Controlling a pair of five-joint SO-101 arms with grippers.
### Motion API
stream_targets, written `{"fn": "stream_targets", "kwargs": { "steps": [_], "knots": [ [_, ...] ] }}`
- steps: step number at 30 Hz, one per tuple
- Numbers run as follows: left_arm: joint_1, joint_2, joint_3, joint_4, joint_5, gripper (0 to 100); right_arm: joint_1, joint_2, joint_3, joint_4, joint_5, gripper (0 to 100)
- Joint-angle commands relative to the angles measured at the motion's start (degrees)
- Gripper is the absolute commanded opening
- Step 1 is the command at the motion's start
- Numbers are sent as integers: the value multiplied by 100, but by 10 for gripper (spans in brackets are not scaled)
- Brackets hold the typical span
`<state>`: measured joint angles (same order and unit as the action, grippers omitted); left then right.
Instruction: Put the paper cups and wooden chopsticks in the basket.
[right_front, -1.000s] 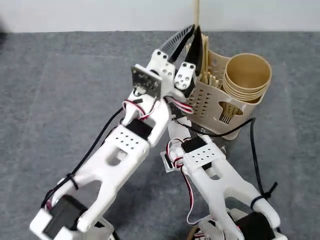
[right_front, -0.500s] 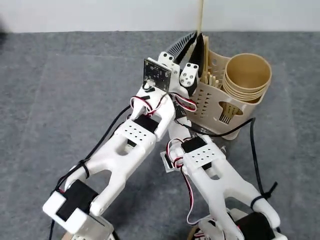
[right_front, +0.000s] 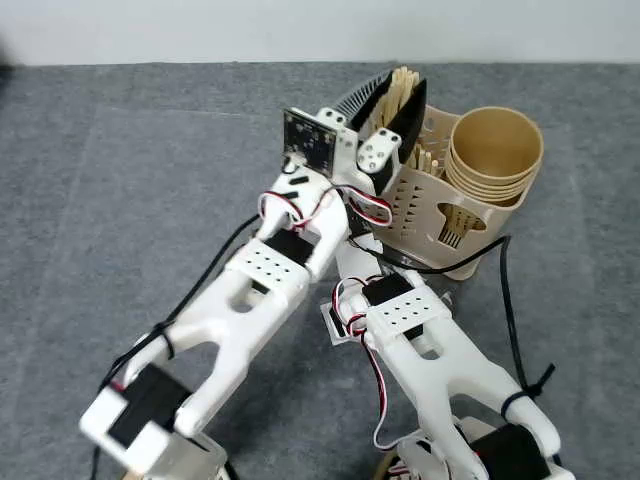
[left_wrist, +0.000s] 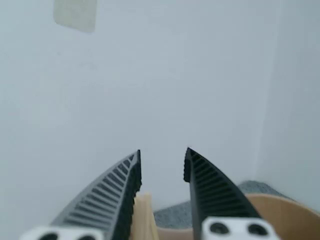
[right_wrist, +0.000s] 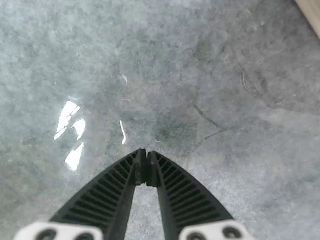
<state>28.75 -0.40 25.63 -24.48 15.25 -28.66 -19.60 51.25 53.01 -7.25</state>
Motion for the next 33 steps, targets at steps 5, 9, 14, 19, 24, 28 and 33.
{"fn": "stream_targets", "kwargs": {
  "steps": [5, 9, 14, 19, 24, 28, 33],
  "knots": [
    [-299, -1987, -40, 1565, -246, 24, -13, -224, -9, -48, -18, 9],
    [-211, -3015, 224, 2681, -1046, 12, -13, -233, -9, -48, -18, 9],
    [-369, -4712, 1429, 3103, -1090, 12, 13, -549, 0, -31, -62, 9],
    [-879, -6673, 2923, 3130, -1055, 12, 356, -2202, 396, 119, -255, 8],
    [-1442, -7921, 3635, 3974, -905, 12, 884, -4251, 976, 119, -281, 8],
    [-2013, -8352, 3670, 5037, -457, 12, 1288, -5596, 1442, 163, -264, 8],
    [-2251, -8800, 4171, 5741, -299, 12, 1376, -7073, 1908, 699, -299, 8]
  ]
}}
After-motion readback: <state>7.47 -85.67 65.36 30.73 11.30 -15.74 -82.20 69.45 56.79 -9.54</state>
